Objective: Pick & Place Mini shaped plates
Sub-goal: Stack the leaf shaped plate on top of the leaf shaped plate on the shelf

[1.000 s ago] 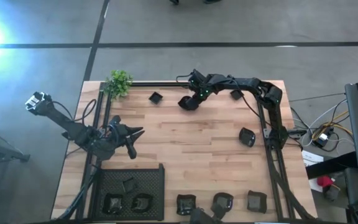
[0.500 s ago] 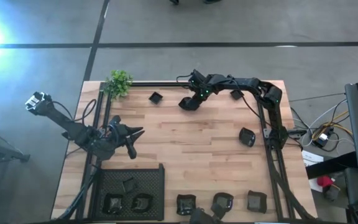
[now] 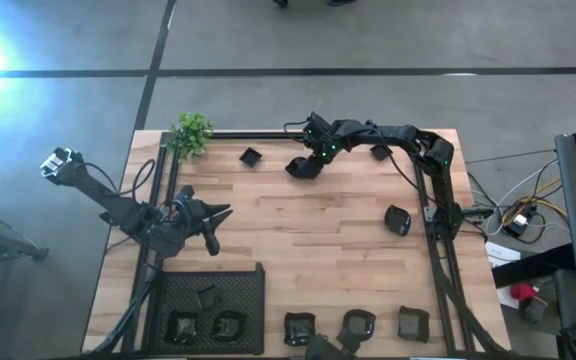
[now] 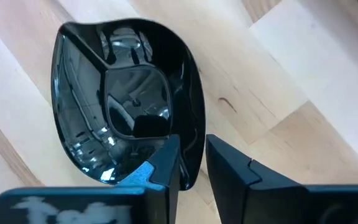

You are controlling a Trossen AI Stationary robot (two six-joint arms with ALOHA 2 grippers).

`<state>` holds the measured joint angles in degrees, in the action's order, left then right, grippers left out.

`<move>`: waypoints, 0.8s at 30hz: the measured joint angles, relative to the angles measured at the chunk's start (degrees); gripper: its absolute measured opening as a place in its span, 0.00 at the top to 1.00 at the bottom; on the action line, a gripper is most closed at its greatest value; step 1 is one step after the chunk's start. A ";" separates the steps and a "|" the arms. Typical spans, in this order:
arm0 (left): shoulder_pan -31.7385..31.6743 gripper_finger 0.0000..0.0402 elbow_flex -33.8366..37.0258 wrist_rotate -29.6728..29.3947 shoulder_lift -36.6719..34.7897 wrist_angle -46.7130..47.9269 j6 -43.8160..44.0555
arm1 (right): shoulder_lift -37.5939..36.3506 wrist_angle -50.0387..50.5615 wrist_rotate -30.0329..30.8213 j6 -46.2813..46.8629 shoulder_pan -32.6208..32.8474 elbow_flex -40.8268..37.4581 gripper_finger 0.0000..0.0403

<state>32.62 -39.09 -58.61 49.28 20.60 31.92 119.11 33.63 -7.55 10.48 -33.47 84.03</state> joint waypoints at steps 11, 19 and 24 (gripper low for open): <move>0.00 0.85 0.00 0.02 0.00 0.00 0.00 | 0.00 -0.13 -0.04 -0.53 0.11 -0.37 0.96; 0.00 0.85 0.00 0.02 0.00 0.01 0.00 | -0.62 -1.18 -0.05 -0.61 0.50 -0.33 0.98; 0.00 0.85 0.00 0.02 0.00 0.02 -0.02 | -4.11 -0.68 0.02 -0.73 1.92 -0.22 0.98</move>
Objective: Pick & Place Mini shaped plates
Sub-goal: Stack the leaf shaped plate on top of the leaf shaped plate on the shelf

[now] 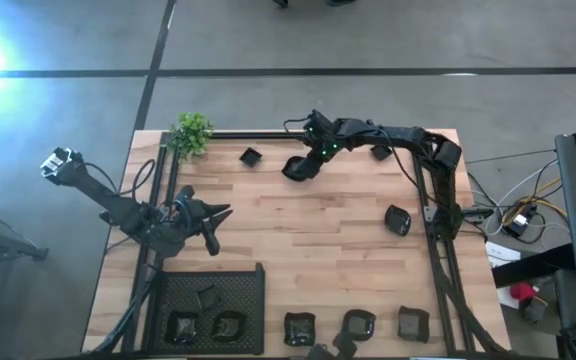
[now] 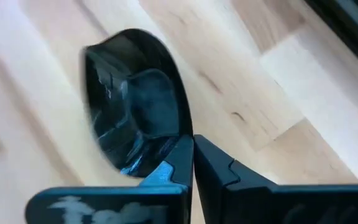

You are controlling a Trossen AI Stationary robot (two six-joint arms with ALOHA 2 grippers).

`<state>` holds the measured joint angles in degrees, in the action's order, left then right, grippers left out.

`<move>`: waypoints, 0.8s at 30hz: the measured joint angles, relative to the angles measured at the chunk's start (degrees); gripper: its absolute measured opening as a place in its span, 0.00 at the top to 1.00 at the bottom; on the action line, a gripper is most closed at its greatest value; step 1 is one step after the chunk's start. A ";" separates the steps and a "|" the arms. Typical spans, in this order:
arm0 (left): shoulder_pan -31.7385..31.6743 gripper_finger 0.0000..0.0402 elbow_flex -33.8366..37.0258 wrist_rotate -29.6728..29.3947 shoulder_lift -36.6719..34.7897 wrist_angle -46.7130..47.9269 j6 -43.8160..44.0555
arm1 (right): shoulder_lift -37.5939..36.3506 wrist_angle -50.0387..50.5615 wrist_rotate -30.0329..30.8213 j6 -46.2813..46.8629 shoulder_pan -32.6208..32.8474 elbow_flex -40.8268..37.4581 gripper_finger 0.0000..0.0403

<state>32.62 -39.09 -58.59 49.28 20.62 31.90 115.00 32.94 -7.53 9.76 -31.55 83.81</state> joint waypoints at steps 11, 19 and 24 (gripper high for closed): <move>-0.08 0.85 0.00 0.00 0.10 -0.04 -1.80 | -11.78 -1.12 6.62 -1.61 7.61 0.03 0.98; -1.45 0.85 0.00 -0.55 2.21 -1.45 -8.70 | -16.41 -7.35 8.76 -1.65 15.20 0.03 0.98; -3.11 0.82 -0.74 -1.59 3.82 -6.74 -16.74 | -16.41 -9.68 14.77 -2.93 19.45 0.09 0.98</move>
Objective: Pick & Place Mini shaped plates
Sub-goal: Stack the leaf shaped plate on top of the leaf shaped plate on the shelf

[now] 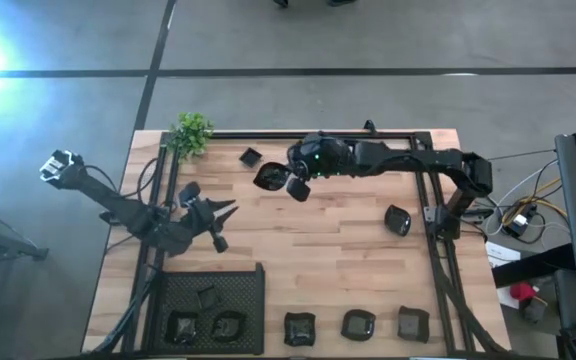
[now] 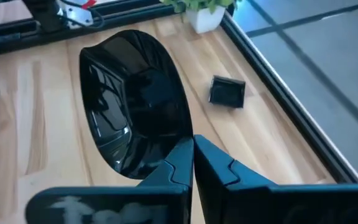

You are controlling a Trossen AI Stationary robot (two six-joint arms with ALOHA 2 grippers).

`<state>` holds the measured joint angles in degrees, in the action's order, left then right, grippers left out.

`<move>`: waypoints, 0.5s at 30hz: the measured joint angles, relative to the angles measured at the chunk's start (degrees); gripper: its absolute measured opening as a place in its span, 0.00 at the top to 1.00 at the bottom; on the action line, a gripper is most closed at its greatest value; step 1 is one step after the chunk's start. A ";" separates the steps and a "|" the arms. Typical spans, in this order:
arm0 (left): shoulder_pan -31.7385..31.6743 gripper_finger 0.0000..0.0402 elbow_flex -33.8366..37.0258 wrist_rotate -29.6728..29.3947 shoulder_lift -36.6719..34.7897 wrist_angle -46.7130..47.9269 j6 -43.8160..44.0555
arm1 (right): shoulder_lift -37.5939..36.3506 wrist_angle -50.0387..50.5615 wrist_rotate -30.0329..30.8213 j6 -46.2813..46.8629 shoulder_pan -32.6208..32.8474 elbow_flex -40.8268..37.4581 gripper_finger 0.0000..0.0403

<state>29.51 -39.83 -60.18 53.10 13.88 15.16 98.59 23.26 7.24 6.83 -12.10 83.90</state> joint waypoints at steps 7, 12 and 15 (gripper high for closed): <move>-3.61 0.79 -1.40 -2.58 2.70 -5.44 -1.93 | 0.02 -3.19 3.88 0.15 3.79 0.09 0.98; -6.81 0.79 -1.40 -3.53 5.26 -8.81 -3.33 | 0.09 -5.26 4.95 -2.06 5.61 0.09 0.98; -8.52 0.79 -2.03 -3.78 6.86 -9.95 -3.25 | 0.09 -5.91 5.04 -2.80 6.30 0.11 0.98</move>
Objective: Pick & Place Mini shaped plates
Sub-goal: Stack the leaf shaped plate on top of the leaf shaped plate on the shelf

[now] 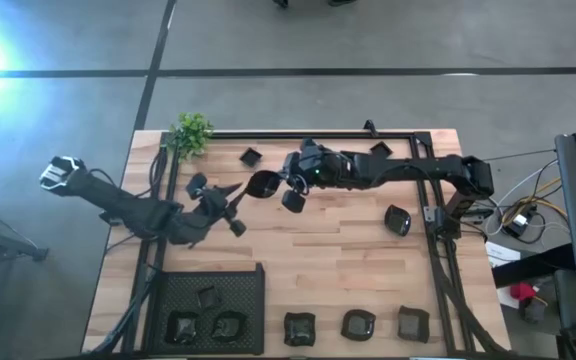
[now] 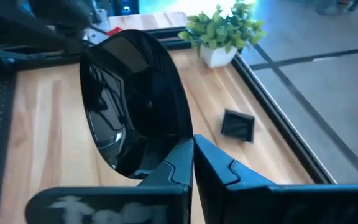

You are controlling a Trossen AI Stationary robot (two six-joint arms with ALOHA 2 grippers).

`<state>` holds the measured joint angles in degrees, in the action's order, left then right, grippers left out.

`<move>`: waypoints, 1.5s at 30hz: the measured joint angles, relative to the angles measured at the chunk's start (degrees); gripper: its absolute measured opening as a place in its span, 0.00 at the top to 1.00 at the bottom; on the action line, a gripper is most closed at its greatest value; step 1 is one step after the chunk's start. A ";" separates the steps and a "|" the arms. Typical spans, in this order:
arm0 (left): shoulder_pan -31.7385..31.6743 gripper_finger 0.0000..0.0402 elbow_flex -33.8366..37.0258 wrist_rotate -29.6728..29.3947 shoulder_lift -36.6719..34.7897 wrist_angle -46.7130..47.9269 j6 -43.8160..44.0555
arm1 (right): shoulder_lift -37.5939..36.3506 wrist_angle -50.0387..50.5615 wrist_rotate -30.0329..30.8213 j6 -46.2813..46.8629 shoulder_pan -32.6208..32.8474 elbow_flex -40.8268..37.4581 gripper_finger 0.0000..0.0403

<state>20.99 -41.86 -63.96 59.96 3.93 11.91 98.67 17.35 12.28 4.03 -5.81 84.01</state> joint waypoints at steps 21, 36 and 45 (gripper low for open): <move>-5.31 0.79 -2.81 -0.41 7.70 -0.31 0.53 | 0.04 -0.09 -0.14 -3.18 0.33 -0.02 0.98; -5.36 1.00 -2.85 -0.22 6.54 -0.29 1.27 | 0.04 -0.03 -0.87 -4.44 0.33 -0.01 0.98; -5.35 1.00 -2.85 0.23 6.13 -0.25 2.87 | 0.04 -0.08 -3.75 -8.39 0.82 -0.02 0.88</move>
<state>15.64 -44.71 -63.74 66.08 3.68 14.79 98.72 17.27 8.54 -4.37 -4.99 83.99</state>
